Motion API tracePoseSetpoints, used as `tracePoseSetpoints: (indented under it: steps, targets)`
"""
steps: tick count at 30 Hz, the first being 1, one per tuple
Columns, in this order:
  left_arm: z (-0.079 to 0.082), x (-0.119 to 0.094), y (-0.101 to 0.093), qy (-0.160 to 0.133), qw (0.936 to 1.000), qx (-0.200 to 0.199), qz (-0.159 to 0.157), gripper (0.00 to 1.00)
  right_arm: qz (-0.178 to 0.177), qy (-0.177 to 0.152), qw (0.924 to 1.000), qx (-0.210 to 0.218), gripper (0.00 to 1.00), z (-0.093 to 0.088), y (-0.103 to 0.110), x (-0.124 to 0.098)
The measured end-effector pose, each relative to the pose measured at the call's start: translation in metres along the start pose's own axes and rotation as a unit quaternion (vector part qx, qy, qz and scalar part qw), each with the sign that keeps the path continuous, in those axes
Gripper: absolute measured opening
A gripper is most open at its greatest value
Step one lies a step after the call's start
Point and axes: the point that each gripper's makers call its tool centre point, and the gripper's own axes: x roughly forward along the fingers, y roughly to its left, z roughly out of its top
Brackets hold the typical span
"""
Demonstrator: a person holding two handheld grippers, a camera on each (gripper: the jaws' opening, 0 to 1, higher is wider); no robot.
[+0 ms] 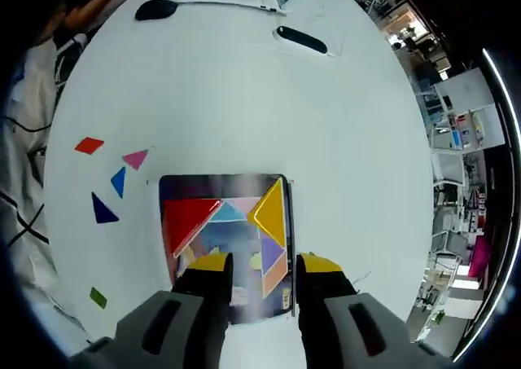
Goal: Pick up the tangram pieces one by one and place each piece onto its matching region on the pattern sheet, fitting the shapes together until the outline on the sheet is completely filled by the tangram pieces
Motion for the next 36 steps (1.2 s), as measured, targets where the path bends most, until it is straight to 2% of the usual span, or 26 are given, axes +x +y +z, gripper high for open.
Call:
tracePoseSetpoints:
  steps: [2, 6, 11, 17, 23, 26, 32, 36]
  targets:
    - [0.0, 0.0, -0.001, 0.0, 1.0, 0.001, -0.001, 0.28, 0.013, 0.019, 0.9993, -0.03, 0.32, -0.014, 0.021, -0.006]
    - [0.001, 0.0, -0.001, 0.0, 1.0, 0.001, 0.0, 0.28, 0.012, 0.031, 0.9986, -0.041, 0.32, -0.031, 0.046, -0.011]
    - [0.002, 0.004, -0.003, 0.003, 1.0, 0.004, -0.002, 0.28, 0.035, 0.035, 0.9974, -0.053, 0.33, -0.049, 0.087, -0.017]
    - [0.001, 0.008, -0.008, 0.007, 0.9999, 0.007, -0.009, 0.28, 0.06, 0.024, 0.995, -0.076, 0.32, -0.046, 0.135, -0.018]
    - [0.0, 0.006, -0.01, 0.009, 0.9998, -0.007, -0.017, 0.27, 0.09, 0.02, 0.99, -0.107, 0.32, -0.038, 0.169, -0.014]
    - [0.003, 0.002, -0.015, 0.003, 0.9993, -0.013, -0.035, 0.27, 0.105, 0.008, 0.9884, -0.109, 0.32, -0.03, 0.176, -0.014]
    - [0.001, 0.004, -0.011, 0.005, 0.9994, -0.016, -0.029, 0.27, 0.098, -0.028, 0.9887, -0.11, 0.31, -0.011, 0.169, -0.012]
    - [-0.009, 0.008, -0.005, 0.027, 0.9992, -0.016, -0.024, 0.27, 0.104, -0.052, 0.9889, -0.093, 0.31, 0.001, 0.164, -0.01]
